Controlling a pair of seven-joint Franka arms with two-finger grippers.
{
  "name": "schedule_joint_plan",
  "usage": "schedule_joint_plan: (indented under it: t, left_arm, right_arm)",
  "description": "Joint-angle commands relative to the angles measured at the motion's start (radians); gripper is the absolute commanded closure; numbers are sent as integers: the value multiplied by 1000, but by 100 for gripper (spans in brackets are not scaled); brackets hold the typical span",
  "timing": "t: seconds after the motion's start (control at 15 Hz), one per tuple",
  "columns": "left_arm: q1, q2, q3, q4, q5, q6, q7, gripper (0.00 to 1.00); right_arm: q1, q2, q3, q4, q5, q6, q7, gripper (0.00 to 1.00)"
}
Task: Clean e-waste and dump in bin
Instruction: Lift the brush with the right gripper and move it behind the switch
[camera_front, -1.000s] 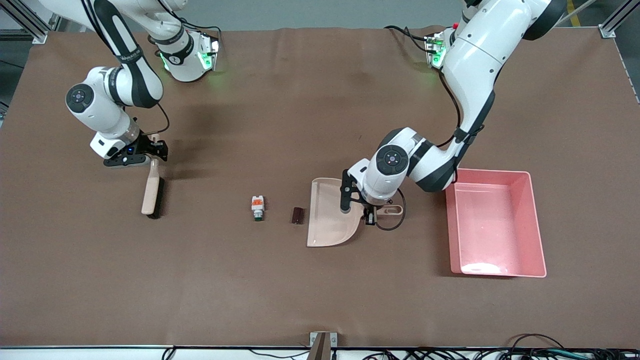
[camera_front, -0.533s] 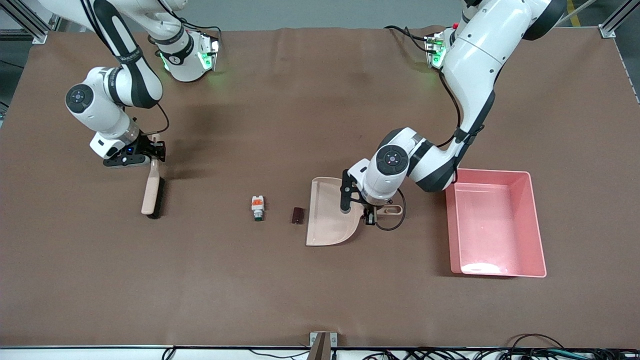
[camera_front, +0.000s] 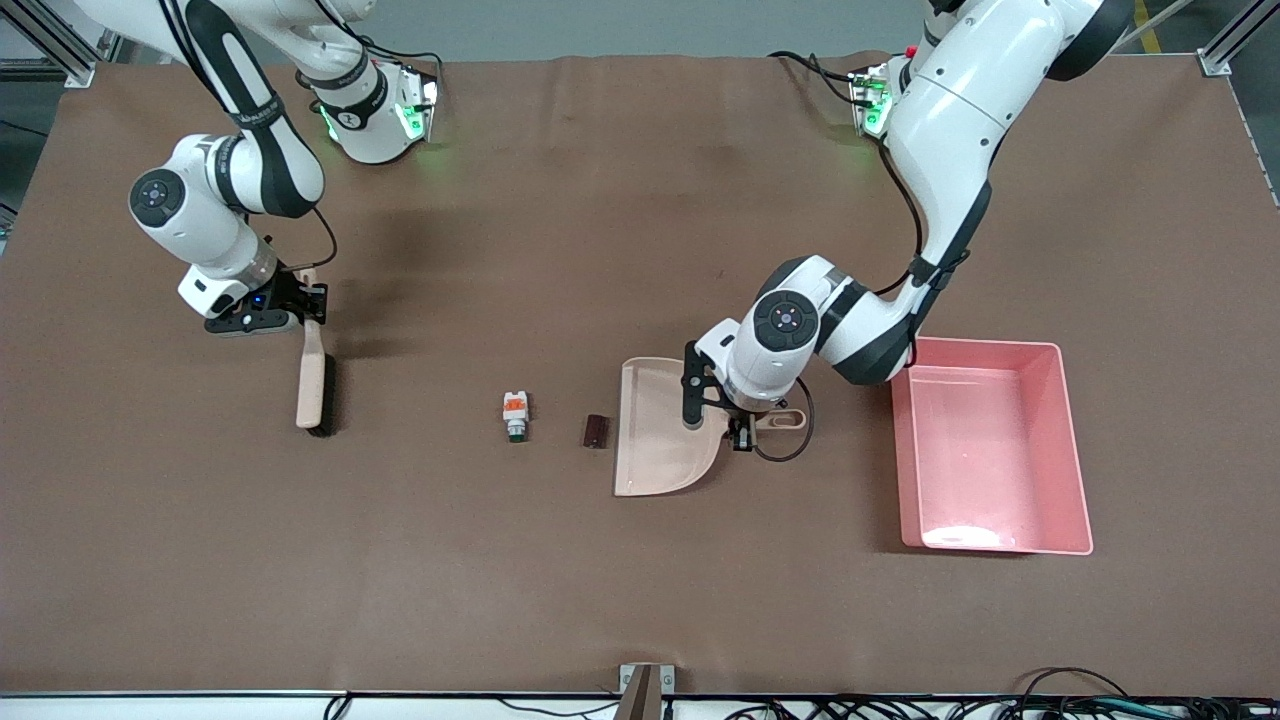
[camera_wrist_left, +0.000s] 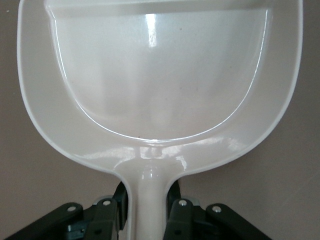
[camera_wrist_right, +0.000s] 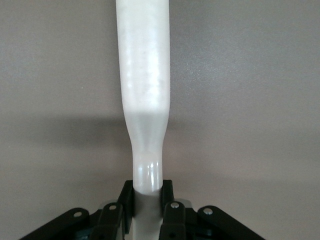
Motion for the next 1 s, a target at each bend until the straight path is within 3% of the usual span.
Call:
schedule_joint_plan:
  t: [0.0,0.13,0.47,0.93]
  left_arm:
    - [-8,-5,0,10,17,-11,-33,100]
    - [-8,-5,3,11,18,-16,-33,100]
    - [-30,-7,0,42,69,-104,-34,100]
    - [-63,1,5,53,83,-122,-91,100]
  right_arm:
    - [-16,11,5,26,14,-6,7,100]
    - [-18,14,10,39,48,-12,16,100]
    - [94,6,11,95,238,-167,17,100]
    - [295,41,11,230,254,-207,300,100]
